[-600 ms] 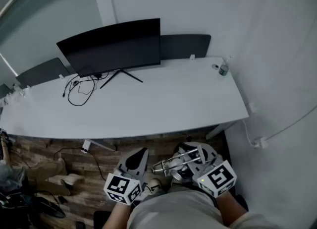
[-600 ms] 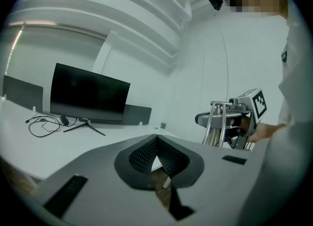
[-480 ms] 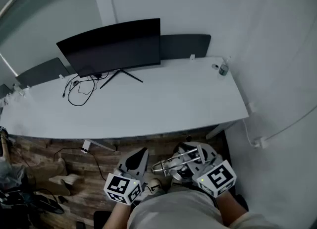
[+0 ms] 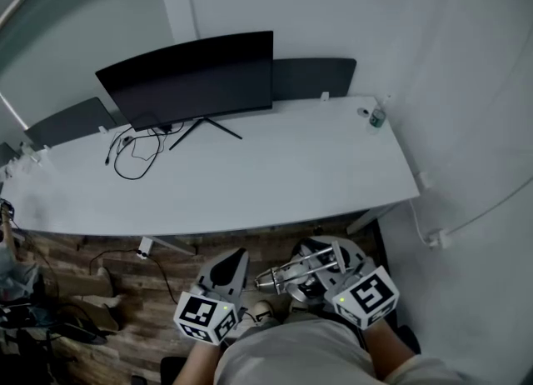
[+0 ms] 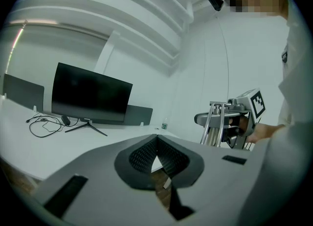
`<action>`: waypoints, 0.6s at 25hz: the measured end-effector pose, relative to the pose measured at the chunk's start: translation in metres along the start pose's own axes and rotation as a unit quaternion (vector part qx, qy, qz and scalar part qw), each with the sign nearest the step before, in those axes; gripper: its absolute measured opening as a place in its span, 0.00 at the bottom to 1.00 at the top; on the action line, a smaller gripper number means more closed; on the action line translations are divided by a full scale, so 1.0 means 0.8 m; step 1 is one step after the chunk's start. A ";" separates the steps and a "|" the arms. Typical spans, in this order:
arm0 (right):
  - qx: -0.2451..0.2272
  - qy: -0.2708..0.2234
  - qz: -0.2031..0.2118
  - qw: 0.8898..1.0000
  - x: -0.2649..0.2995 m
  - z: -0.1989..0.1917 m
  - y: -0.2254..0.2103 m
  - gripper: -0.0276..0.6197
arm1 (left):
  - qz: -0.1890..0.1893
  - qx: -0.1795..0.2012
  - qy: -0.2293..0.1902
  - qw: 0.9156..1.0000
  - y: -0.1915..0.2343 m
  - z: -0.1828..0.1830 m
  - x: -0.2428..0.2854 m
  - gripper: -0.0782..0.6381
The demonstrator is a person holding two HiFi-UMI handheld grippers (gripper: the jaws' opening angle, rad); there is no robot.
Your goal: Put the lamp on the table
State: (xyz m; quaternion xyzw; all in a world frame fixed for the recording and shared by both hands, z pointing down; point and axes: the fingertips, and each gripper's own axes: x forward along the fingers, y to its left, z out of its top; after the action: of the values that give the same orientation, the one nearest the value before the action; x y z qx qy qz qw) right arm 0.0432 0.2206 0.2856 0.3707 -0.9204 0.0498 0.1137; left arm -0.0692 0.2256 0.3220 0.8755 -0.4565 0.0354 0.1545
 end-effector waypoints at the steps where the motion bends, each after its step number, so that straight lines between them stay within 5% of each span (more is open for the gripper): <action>1: 0.000 -0.001 -0.002 1.000 0.003 0.000 0.000 0.11 | -0.001 0.000 0.000 1.000 0.003 0.001 -0.001 0.11; 15: -0.016 -0.016 -0.025 0.999 0.046 0.026 0.022 0.11 | -0.013 0.003 0.000 1.000 0.056 0.011 -0.036 0.11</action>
State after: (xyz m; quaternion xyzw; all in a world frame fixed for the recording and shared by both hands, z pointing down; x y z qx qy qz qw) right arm 0.0014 0.2052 0.2744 0.3924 -0.9132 0.0262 0.1063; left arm -0.1227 0.2217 0.3185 0.8818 -0.4451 0.0346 0.1518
